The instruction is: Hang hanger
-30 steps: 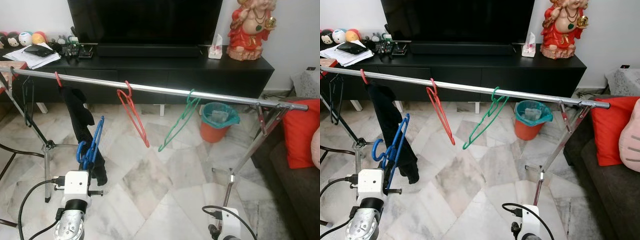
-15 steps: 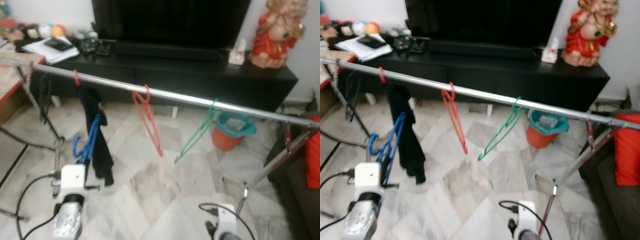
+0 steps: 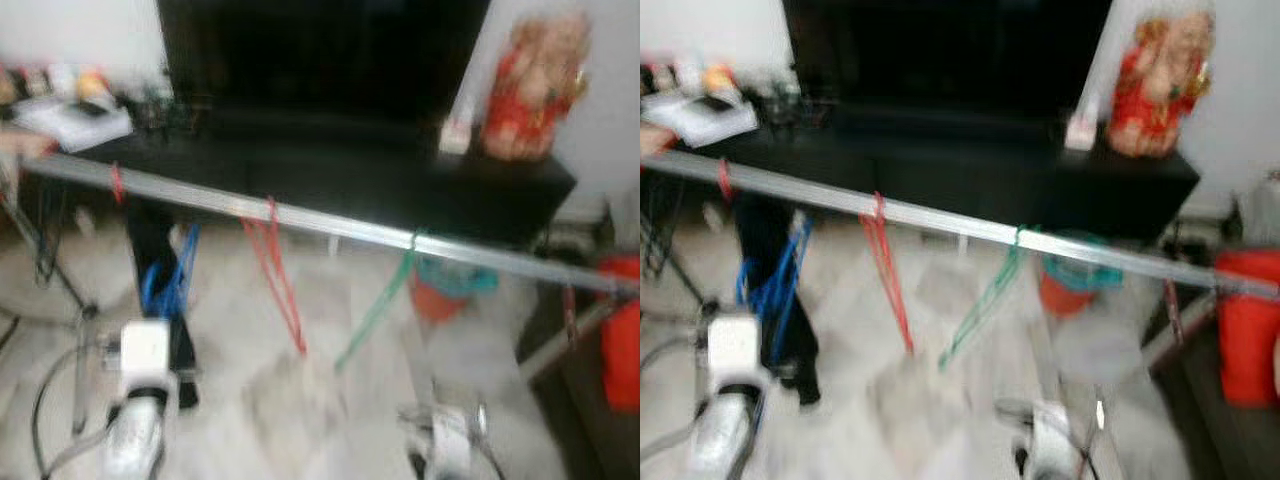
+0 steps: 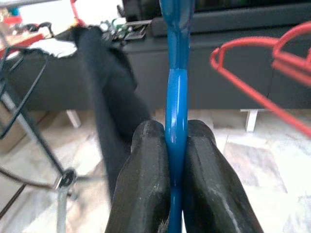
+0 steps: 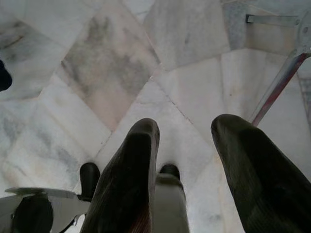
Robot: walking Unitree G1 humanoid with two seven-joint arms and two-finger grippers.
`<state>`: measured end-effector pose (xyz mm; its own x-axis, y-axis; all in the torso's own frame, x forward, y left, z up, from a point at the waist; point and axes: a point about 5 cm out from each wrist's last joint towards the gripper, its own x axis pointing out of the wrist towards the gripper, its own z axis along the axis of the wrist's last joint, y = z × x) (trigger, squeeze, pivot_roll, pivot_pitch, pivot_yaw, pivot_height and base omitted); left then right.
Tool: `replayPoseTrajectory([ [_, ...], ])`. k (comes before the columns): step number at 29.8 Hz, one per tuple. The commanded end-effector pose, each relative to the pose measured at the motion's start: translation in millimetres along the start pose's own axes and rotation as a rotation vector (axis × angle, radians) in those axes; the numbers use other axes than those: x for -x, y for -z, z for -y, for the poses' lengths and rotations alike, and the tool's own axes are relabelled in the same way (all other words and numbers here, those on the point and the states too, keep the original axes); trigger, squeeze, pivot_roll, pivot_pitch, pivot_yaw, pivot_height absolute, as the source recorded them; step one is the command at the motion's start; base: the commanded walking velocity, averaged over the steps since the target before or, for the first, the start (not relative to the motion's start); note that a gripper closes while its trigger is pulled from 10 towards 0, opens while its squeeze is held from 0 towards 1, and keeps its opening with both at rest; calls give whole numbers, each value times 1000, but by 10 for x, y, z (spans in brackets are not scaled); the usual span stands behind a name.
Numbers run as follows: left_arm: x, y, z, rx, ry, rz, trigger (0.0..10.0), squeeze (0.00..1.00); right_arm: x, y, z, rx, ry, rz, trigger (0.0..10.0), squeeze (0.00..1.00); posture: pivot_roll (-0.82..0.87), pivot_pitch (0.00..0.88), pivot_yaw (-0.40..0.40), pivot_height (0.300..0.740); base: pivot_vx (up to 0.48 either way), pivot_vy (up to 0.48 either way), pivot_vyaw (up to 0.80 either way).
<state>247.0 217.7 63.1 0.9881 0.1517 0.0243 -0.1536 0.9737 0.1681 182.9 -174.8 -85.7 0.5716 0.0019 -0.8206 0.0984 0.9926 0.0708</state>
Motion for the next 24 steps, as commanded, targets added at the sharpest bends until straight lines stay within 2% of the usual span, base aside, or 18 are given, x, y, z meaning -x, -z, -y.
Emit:
replayPoseTrajectory([
  [1, -17, -25, 96, 7, 30, 3, 10000, 0, 16, 21, 106, -1, 27, -5, 10000, 0, 45, 0, -52, 740, 307, 0, 0],
  [20, -32, 86, 105, 13, 10, -75, 10000, 0, 18, 36, 108, -1, 27, -11, 10000, 0, 35, 0, -49, 740, 293, 0, 0],
  [24, -50, 102, 98, 12, 0, -87, 10000, 0, 18, 37, 106, -1, 24, -12, 10000, 0, 35, 0, -49, 740, 0, 0, 0],
])
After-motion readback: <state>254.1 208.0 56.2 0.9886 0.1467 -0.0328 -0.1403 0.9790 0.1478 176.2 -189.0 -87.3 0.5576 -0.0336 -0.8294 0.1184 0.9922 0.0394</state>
